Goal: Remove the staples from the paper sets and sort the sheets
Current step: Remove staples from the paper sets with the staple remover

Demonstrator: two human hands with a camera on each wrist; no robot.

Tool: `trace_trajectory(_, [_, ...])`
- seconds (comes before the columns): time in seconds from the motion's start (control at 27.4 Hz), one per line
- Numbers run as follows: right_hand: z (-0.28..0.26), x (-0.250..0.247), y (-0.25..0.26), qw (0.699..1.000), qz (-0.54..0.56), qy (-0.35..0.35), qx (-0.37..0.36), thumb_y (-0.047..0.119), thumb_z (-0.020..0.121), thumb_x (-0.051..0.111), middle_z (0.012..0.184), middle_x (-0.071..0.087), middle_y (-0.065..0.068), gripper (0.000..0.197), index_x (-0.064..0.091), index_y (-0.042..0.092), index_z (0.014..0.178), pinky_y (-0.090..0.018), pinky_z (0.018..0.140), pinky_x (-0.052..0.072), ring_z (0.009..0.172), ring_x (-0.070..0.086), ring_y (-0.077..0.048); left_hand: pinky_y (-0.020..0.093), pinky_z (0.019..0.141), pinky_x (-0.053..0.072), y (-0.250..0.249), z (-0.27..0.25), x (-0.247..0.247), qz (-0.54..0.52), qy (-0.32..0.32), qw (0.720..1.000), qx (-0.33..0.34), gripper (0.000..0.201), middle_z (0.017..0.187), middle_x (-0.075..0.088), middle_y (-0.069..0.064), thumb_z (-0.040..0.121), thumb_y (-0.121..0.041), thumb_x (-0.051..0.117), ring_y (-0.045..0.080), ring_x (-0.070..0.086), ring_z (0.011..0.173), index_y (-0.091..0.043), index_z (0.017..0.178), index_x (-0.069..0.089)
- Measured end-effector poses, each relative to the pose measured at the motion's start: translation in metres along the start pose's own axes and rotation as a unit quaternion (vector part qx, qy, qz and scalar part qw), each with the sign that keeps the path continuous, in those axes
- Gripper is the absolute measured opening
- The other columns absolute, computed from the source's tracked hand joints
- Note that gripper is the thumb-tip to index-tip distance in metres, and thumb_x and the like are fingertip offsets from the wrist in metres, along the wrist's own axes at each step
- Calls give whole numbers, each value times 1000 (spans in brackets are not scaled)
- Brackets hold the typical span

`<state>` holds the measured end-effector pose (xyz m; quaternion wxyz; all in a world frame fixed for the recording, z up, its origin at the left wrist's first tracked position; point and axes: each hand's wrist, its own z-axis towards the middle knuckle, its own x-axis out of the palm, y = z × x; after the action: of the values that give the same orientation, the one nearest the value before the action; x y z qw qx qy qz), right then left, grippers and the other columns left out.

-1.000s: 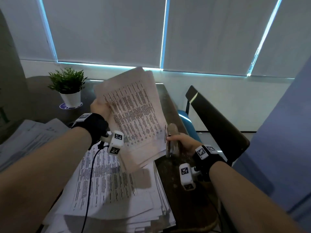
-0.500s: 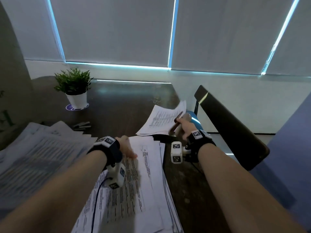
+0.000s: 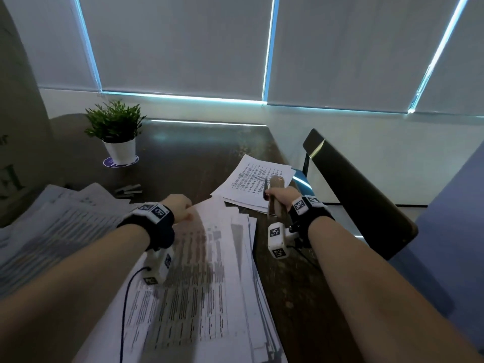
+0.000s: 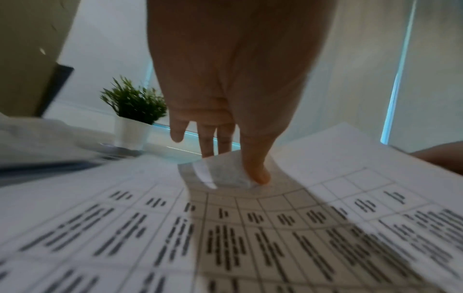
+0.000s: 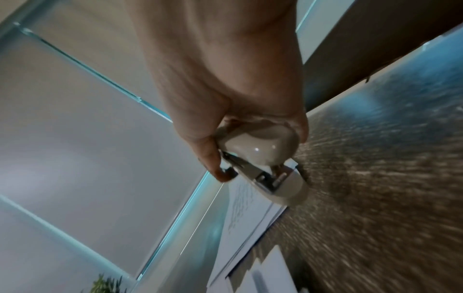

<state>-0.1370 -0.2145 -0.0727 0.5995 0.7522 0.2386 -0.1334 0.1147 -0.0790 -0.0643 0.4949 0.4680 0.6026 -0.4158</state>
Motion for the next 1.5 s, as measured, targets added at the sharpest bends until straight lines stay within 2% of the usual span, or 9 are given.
trace_trajectory(0.15, [-15, 0, 3, 995, 54, -70, -55, 31, 84, 71, 98, 69, -13, 29, 65, 5, 96, -35, 83, 55, 92, 66, -27, 37, 93, 42, -47, -4, -3, -55, -33, 997, 50, 34, 125, 57, 17, 94, -27, 54, 33, 53, 116, -6, 121, 59])
trace_trajectory(0.29, [-41, -3, 15, 971, 219, 5, -99, 22, 92, 67, 77, 64, -16, 22, 63, 4, 79, -38, 66, 53, 61, 60, -25, 34, 88, 44, -75, -5, 1, -69, -33, 996, 38, 36, 121, 62, 15, 95, -29, 50, 32, 58, 111, -1, 115, 61])
trace_trajectory(0.55, [-84, -4, 44, 956, 234, 55, -168, 27, 95, 63, 72, 64, -14, 27, 61, 4, 83, -29, 56, 53, 55, 61, -22, 41, 103, 39, -82, -13, 19, -58, -25, 996, -57, 41, 130, 57, 13, 94, -34, 47, 34, 51, 122, -5, 120, 59])
trace_trajectory(0.8, [-112, 17, 57, 940, 293, 148, -93, 24, 97, 60, 69, 56, -14, 23, 55, 4, 85, -24, 45, 49, 49, 57, -22, 48, 104, 34, -79, -29, 26, -120, -46, 983, -130, 62, 139, 33, 17, 86, -43, 63, 39, 33, 129, -11, 133, 38])
trace_trajectory(0.99, [-119, 25, 40, 952, 269, 131, -58, 18, 95, 63, 67, 55, -15, 21, 55, 0, 89, -28, 49, 50, 50, 54, -24, 38, 93, 48, -22, -35, 26, -143, 46, 972, -179, 51, 122, 62, 11, 77, -38, 75, 29, 60, 101, -12, 118, 60])
trace_trajectory(1.13, [-125, 40, 27, 971, 196, 132, -34, 10, 95, 58, 62, 53, -13, 18, 52, 1, 81, -27, 49, 47, 52, 53, -23, 33, 91, 47, -11, -44, 32, -218, 61, 957, -180, 56, 111, 65, 12, 77, -45, 76, 29, 60, 106, -2, 110, 60])
trace_trajectory(1.24, [-136, 50, 16, 985, 1, 165, -42, 4, 90, 50, 63, 53, -11, 18, 52, 7, 71, -21, 47, 41, 50, 52, -20, 31, 80, 47, -11, -46, 43, -272, 38, 945, -176, 51, 101, 65, 13, 74, -38, 80, 29, 62, 100, 0, 103, 63])
trace_trajectory(1.35, [-137, 58, 6, 948, -243, 183, -89, 22, 85, 59, 78, 60, -7, 14, 59, 11, 77, -22, 54, 44, 70, 58, -22, 31, 75, 51, -11, -45, 50, -316, -10, 933, -172, 34, 96, 69, 13, 76, -31, 78, 28, 64, 90, -2, 90, 66])
trace_trajectory(1.5, [-135, 62, 3, 930, -307, 168, -114, 22, 90, 59, 88, 57, -10, 17, 59, 7, 83, -25, 62, 43, 83, 59, -26, 37, 67, 54, -20, -44, 49, -465, -68, 875, -116, 18, 77, 61, 16, 86, -14, 61, 26, 58, 67, 1, 77, 62])
